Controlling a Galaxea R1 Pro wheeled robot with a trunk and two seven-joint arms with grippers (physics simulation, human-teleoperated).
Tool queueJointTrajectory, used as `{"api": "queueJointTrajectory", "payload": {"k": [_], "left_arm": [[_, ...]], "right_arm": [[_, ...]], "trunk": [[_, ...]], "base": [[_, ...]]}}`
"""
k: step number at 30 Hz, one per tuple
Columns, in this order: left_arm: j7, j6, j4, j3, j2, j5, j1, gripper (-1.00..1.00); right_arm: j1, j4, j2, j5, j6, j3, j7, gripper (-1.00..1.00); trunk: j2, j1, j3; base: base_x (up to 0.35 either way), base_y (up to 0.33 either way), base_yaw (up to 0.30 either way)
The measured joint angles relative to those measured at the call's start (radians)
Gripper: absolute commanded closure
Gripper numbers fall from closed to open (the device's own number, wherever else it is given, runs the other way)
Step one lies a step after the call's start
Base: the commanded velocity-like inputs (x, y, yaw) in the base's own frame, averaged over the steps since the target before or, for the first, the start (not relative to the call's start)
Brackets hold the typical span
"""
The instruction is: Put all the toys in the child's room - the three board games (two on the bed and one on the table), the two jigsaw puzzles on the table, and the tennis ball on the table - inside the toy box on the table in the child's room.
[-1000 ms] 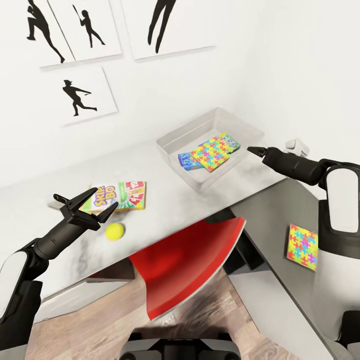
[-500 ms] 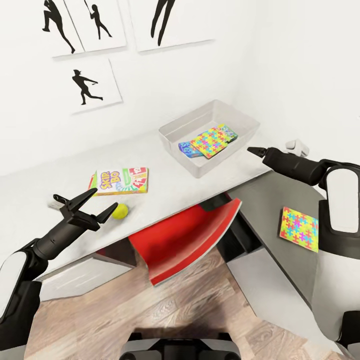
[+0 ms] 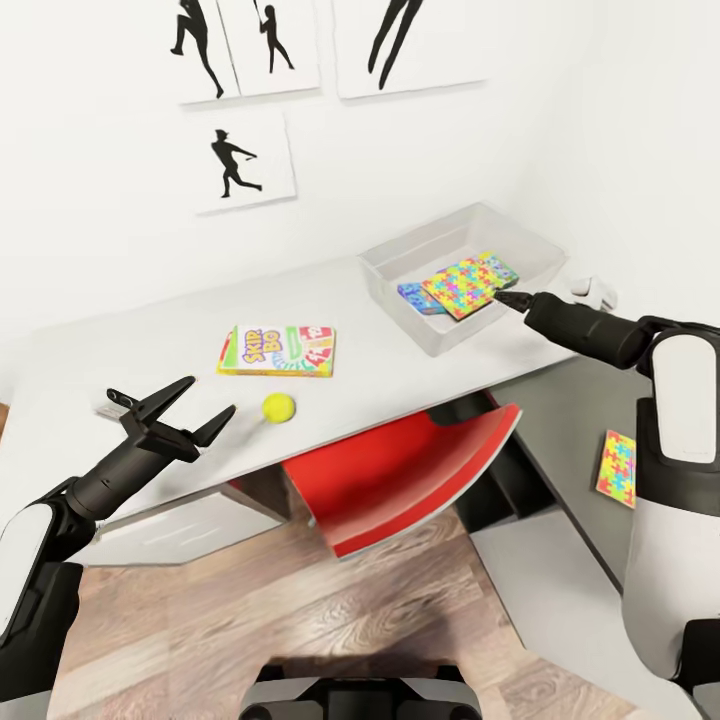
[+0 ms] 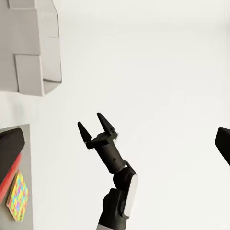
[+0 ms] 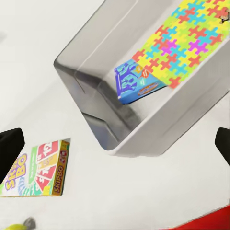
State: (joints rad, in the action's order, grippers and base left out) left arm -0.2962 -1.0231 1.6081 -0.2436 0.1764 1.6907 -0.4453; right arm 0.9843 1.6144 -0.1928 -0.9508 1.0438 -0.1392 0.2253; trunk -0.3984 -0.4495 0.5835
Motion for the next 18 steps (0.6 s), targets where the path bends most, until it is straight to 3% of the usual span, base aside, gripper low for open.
{"api": "queueJointTrajectory", "payload": {"k": [18], "left_arm": [[-0.001, 0.000, 0.000, 0.000, 0.014, 0.000, 0.001, -1.00]], "right_arm": [[-0.006, 0.000, 0.006, 0.000, 0.000, 0.035, 0.001, -1.00]], "trunk": [[0.000, 0.000, 0.000]], "base": [[-0.002, 0.000, 0.296]]}}
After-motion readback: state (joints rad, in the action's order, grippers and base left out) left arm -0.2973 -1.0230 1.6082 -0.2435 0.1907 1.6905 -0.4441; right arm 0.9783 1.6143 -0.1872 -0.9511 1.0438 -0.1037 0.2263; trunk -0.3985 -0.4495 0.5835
